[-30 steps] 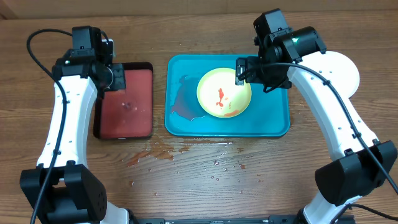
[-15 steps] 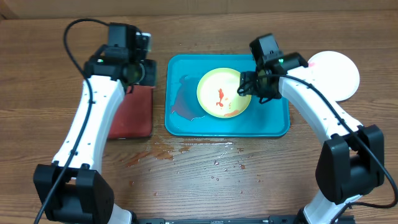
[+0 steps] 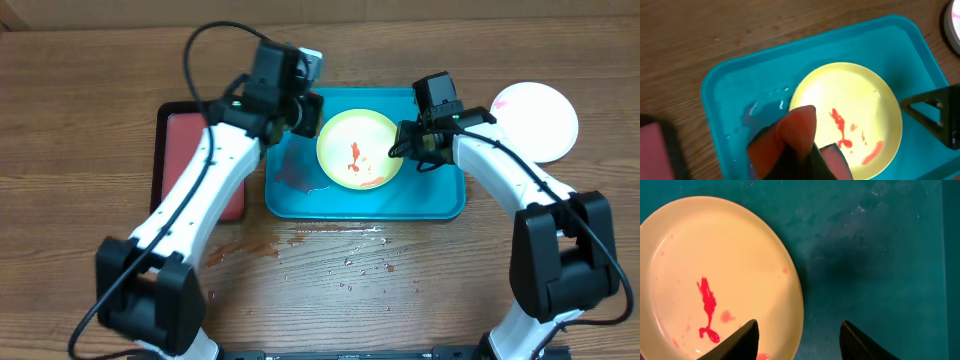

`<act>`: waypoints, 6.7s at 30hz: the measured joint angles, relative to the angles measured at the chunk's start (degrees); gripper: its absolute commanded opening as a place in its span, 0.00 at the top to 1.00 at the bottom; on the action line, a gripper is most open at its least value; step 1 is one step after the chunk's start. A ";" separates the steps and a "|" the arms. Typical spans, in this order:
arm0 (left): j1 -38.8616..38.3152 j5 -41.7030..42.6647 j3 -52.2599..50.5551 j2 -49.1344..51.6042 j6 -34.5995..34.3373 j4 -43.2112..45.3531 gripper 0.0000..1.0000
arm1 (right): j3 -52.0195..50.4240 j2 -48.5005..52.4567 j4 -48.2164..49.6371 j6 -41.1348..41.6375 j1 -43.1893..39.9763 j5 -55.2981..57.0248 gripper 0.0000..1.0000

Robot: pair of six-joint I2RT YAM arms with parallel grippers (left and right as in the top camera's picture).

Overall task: Clean dirty plates on tray and stack at the side
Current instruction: 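Carry the sponge with the left gripper onto the yellow plate, then scrub the yellow plate with the sponge while the right gripper holds its rim, then keep scrubbing the yellow plate center with the sponge in the left gripper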

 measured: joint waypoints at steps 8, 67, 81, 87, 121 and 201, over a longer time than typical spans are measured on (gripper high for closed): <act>-1.79 0.20 0.00 5.92 -5.33 2.23 0.96 | -0.13 5.16 1.64 -0.15 -0.02 -2.10 0.81; -9.33 -11.02 2.80 22.27 -10.60 5.16 0.96 | -0.35 6.64 2.40 24.11 3.19 -8.79 0.96; -10.47 -15.08 3.43 21.38 -9.97 -4.70 0.96 | -0.39 6.73 2.82 24.20 3.30 -8.96 0.96; -11.30 -14.60 3.43 21.38 -11.54 -4.37 0.96 | -0.44 6.73 2.97 24.41 3.30 -8.96 0.96; -7.02 -11.63 1.60 24.41 -18.71 20.70 0.96 | -0.48 6.73 2.80 25.49 2.84 -8.74 0.96; -6.38 1.40 3.04 21.57 -9.51 -2.45 0.96 | -0.50 6.75 2.43 24.55 3.21 -9.40 0.96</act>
